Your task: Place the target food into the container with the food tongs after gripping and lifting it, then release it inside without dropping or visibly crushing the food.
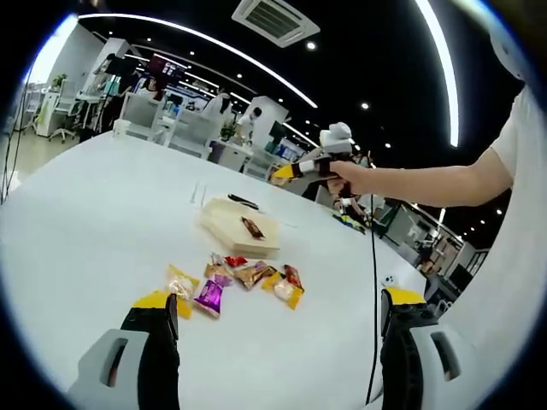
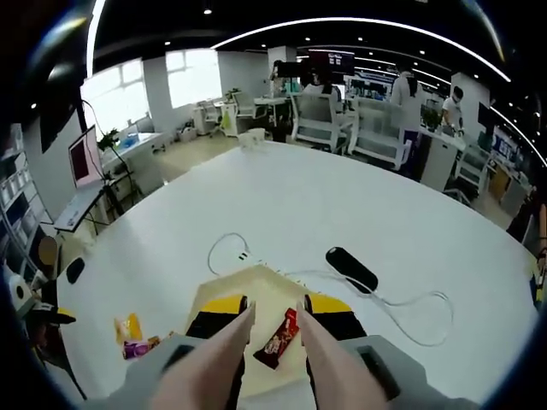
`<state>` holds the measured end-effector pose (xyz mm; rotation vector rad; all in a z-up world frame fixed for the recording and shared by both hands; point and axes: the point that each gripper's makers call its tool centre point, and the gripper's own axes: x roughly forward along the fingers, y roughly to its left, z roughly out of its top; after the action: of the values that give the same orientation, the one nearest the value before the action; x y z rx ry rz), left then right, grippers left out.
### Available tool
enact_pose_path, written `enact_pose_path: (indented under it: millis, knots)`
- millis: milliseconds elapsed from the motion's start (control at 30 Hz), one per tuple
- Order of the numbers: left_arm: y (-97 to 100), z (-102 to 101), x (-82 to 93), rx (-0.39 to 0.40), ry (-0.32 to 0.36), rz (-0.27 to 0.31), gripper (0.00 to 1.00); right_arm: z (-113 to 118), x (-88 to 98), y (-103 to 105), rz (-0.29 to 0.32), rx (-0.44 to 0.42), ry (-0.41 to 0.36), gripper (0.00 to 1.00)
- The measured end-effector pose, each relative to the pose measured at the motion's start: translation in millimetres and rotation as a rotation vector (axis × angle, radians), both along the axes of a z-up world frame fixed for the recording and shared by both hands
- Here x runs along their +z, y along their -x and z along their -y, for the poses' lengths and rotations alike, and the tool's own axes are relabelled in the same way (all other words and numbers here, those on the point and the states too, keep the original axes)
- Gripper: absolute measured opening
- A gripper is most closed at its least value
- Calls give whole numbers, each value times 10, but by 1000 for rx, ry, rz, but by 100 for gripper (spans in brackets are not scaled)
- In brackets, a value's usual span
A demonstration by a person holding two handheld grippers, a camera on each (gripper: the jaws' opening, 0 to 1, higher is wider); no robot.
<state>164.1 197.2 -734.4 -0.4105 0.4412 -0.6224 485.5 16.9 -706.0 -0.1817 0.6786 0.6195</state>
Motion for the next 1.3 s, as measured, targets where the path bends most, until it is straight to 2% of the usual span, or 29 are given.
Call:
enact_pose_path:
  millis: [267, 567, 767, 933, 1100, 1300]
  knots:
    - [-13, 23, -9, -3, 4, -3, 99, 27, 48, 38, 6, -4, -10, 26]
    - [-52, 109, 9, -24, 13, -4, 99, 87, 105, 169, 5, -29, -30, 26]
    - [-81, 212, 20, -62, 22, -11, 99, 98, 142, 255, -1, -34, -29, 26]
    - [-107, 251, 4, -103, 2, -20, 99, 102, 200, 292, 6, -52, -50, 26]
    - [-186, 246, 81, -105, 2, -3, 99, 122, 179, 336, -1, -63, -54, 26]
    - [-181, 292, 80, -133, -3, 4, 99, 128, 229, 350, 2, -76, -68, 26]
